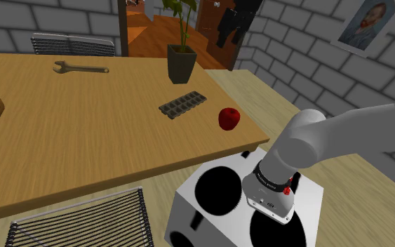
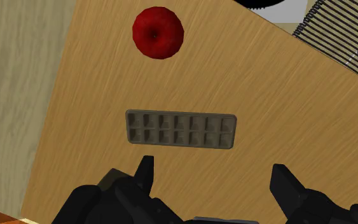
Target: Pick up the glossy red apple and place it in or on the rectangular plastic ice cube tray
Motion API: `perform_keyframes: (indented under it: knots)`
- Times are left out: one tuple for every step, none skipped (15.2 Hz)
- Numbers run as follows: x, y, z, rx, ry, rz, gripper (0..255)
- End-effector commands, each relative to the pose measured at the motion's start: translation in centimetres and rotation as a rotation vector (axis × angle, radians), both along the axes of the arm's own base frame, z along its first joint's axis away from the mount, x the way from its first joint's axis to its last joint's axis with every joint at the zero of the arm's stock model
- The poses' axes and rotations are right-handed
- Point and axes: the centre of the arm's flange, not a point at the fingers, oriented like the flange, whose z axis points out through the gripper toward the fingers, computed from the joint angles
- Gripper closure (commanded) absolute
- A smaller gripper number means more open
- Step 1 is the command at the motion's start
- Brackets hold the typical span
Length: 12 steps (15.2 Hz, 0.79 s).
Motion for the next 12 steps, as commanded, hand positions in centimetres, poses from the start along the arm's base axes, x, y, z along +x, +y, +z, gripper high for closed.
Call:
perform_keyframes:
  knots:
    - [0.0, 0.0, 0.0, 0.000, 0.000, 0.000, 0]
    - [0.0, -0.7, -1.1, 0.006, 0.014, -0.003, 0]
    - [0.0, -1.3, -2.3, 0.012, 0.028, -0.007, 0]
    - [0.0, -2.0, -3.4, 0.018, 0.042, -0.010, 0]
    - [0.0, -2.6, -4.5, 0.024, 0.056, -0.013, 0]
    - [-0.1, -3.3, -5.7, 0.030, 0.070, -0.017, 0]
    - [-0.2, -3.9, -6.8, 0.036, 0.084, -0.020, 0]
    - [-0.3, -4.5, -8.0, 0.042, 0.098, -0.023, 0]
    - [-0.4, -5.1, -9.1, 0.048, 0.112, -0.027, 0]
    - [-0.5, -5.7, -10.3, 0.054, 0.126, -0.030, 0]
    - [-0.7, -6.3, -11.4, 0.060, 0.140, -0.033, 0]
    - [-0.8, -6.9, -12.6, 0.066, 0.155, -0.037, 0]
